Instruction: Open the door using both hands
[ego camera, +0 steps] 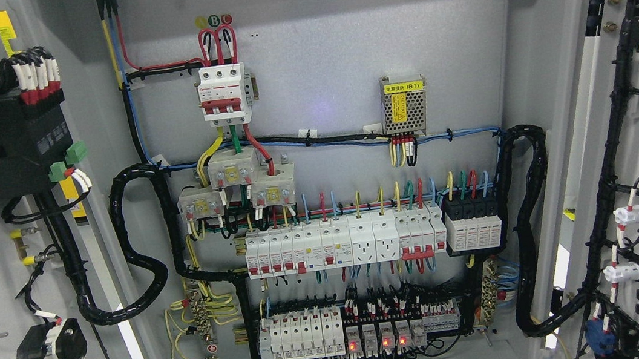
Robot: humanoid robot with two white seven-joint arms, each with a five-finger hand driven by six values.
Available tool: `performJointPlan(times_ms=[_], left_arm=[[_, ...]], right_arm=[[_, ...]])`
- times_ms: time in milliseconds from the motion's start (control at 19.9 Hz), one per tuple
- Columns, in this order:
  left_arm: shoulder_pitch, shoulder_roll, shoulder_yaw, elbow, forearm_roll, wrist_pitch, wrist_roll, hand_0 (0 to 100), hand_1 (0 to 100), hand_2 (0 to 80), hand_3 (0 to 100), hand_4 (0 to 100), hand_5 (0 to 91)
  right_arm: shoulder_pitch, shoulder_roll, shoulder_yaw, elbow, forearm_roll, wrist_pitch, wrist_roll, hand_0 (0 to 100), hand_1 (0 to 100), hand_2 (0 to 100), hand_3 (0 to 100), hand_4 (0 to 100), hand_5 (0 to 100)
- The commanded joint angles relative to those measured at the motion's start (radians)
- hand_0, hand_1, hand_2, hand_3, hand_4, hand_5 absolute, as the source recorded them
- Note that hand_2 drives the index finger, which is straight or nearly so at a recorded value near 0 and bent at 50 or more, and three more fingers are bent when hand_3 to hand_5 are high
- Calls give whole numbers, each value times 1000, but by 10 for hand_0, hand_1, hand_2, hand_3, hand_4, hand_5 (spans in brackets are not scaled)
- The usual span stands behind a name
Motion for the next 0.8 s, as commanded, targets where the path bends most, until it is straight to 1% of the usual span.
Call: performJointPlan(times_ms=[0,100,150,251,351,501,551,702,752], left_arm=[[187,137,30,-771,-2,5,-7,0,0,0,0,0,0],[224,142,94,-919,-6,20,-6,0,0,0,0,0,0],[235,142,110,-977,-19,32,-6,0,0,0,0,0,0],[259,144,127,-1088,-55,34,-9,0,0,0,0,0,0],[291,145,139,-1198,-71,32,-12,0,0,0,0,0,0],[333,147,174,-1319,-71,32,-18,0,0,0,0,0,0],[342,148,190,-1367,-71,32,-46,0,0,0,0,0,0],[353,153,204,-1459,-72,29,-167,0,0,0,0,0,0],[353,153,214,-1478,-72,28,-185,0,0,0,0,0,0]], right_arm=[[236,-194,-244,-166,5,-56,-15,212,99,0,0,0,0],[307,-234,-303,-168,5,-109,-15,212,100,0,0,0,0],[333,-243,-332,-169,3,-131,-15,212,101,0,0,0,0],[391,-252,-387,-177,1,-174,-15,212,101,0,0,0,0],[463,-261,-442,-204,0,-215,-15,212,100,0,0,0,0],[571,-281,-484,-269,0,-280,-15,212,101,0,0,0,0],[612,-283,-504,-278,0,-318,-15,212,100,0,0,0,0],[696,-281,-538,-295,0,-413,-15,212,100,0,0,0,0],[717,-281,-547,-301,0,-436,-15,212,100,0,0,0,0]])
